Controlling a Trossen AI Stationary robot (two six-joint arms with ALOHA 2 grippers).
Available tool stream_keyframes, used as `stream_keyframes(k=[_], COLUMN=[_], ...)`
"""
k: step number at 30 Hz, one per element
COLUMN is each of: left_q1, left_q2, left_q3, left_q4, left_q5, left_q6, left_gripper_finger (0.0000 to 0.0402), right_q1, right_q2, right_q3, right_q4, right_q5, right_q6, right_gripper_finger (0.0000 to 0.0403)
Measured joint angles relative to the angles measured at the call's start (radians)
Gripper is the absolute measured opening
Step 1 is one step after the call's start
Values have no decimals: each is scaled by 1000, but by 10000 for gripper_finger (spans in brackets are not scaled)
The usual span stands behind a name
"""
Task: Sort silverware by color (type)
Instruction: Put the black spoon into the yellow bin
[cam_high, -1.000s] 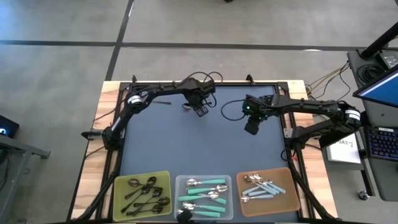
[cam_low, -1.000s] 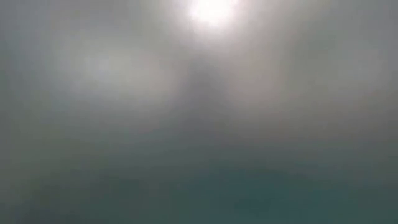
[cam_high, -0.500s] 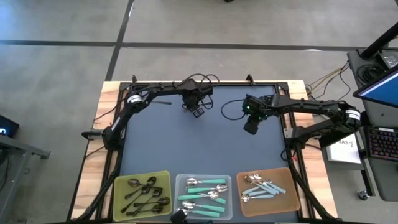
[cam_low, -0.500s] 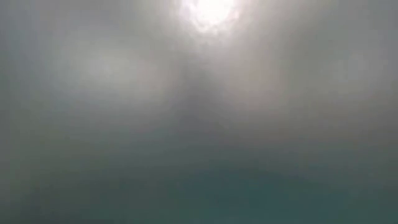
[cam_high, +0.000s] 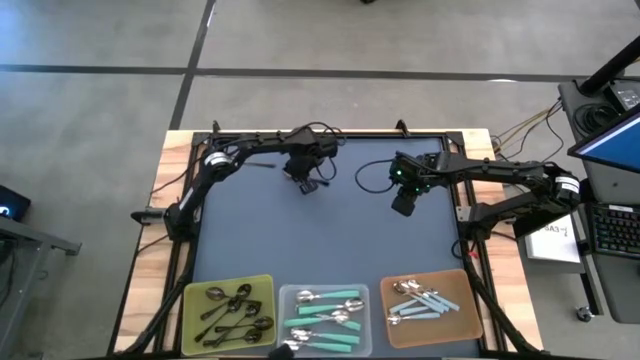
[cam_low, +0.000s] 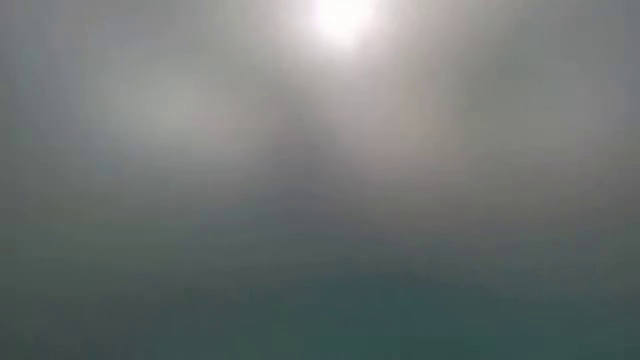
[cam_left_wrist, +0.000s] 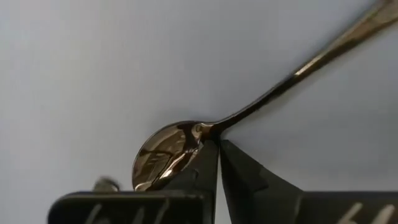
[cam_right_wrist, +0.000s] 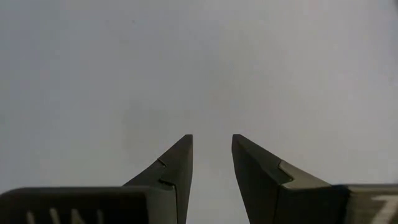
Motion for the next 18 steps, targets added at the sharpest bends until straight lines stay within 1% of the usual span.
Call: stream_keyframes(k=[5,8,10,14,18], left_q1=[-14,-22,-22,-22,-45], left_q2=[-3,-20,-34,-37,-50], left_q3=[-4,-4,-3,32,104], left_q4=[-92,-100,-70,-3,-21], left_q5=[62,71,90,187,335], left_q6=[34,60,92,95,114], left_gripper_finger=[0,0,0,0,0], right_q1=[0,0,0,0,0], right_q2=[0,0,0,0,0], right_q3=[0,0,0,0,0], right_q4=[0,2,3,15,16], right_q5=[0,0,1,1,1], right_q6=[-19,-42,-71,-110,-112], right_gripper_finger=[102,102,102,102,102])
